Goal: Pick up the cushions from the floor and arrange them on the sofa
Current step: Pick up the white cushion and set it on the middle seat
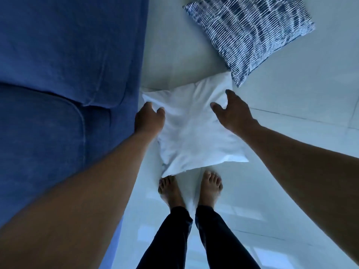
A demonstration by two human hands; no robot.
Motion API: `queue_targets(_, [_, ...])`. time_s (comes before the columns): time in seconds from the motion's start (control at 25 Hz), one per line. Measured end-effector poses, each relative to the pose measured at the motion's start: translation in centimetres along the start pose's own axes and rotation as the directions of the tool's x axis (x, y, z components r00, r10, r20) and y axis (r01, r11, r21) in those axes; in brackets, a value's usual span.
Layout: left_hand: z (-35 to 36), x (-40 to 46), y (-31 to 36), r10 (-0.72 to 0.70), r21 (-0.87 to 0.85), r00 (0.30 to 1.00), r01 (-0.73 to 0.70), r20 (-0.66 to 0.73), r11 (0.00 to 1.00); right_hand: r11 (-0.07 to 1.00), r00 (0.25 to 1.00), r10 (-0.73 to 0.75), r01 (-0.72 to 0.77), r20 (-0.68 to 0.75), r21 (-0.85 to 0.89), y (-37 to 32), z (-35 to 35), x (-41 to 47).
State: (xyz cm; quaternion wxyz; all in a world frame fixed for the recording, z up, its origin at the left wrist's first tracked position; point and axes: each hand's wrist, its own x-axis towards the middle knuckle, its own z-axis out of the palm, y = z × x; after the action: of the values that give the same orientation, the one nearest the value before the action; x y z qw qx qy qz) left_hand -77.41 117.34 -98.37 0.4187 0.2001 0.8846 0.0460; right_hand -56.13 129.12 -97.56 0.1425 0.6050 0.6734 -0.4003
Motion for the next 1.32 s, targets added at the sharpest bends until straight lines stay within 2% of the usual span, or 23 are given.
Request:
queue_targets(0.12, [3.8, 5.6, -0.7, -0.101, -0.073, 0.995, 0.099, -0.02, 0.992, 0.997, 0.996, 0.067, -0.065, -0.06, 0.035, 1.6, 2.7, 6.2])
queue_targets(0.2, [5.2, 8.0, -0.9, -0.233, -0.189, 0.972, 0.223, -0.031, 0.956, 0.988, 0.984, 0.135, -0.124, -0.12, 0.093, 2.3, 4.0, 8.9])
queue_targets(0.28, [6.3, 9.6, -1.4, -0.348, -0.332, 0.936, 0.343, 0.047, 0.878, 0.939, 0.958, 0.262, -0.227, -0.112, 0.259, 2.8, 5.0, 10.6])
queue_targets(0.36, [7.2, 10.3, -2.1, -0.35, -0.483, 0.92, 0.392, 0.178, 0.783, 0.837, 0.931, 0.364, -0.316, -0.023, 0.446, 3.2, 5.4, 11.0])
queue_targets(0.4, [7.5, 10.2, -2.5, -0.34, -0.53, 0.913, 0.409, 0.227, 0.743, 0.798, 0.92, 0.391, -0.355, 0.029, 0.487, 3.4, 5.4, 10.5])
queue_targets(0.56, [7.1, 7.9, -3.6, -0.29, -0.656, 0.932, 0.36, 0.218, 0.664, 0.708, 0.919, 0.385, -0.352, 0.084, 0.612, 4.7, 3.8, 7.6])
queue_targets(0.68, [5.3, 2.5, -3.3, -0.245, -0.716, 0.937, 0.348, 0.249, 0.605, 0.64, 0.933, 0.344, -0.316, 0.107, 0.7, 5.1, 0.9, 2.9])
queue_targets(0.88, [0.3, -6.9, -1.5, -0.139, -0.786, 0.944, 0.325, 0.298, 0.526, 0.589, 0.943, 0.33, -0.247, 0.049, 0.769, 3.3, -6.0, -5.6])
queue_targets(1.04, [-6.6, -15.6, 1.8, -0.091, -0.828, 0.963, 0.264, 0.253, 0.494, 0.613, 0.959, 0.285, -0.177, -0.007, 0.77, -0.6, -13.7, -12.8])
queue_targets(1.32, [-19.9, -29.6, 5.5, -0.017, -0.853, 0.992, 0.117, 0.126, 0.51, 0.658, 0.98, 0.144, 0.006, -0.134, 0.753, -8.7, -25.6, -25.9])
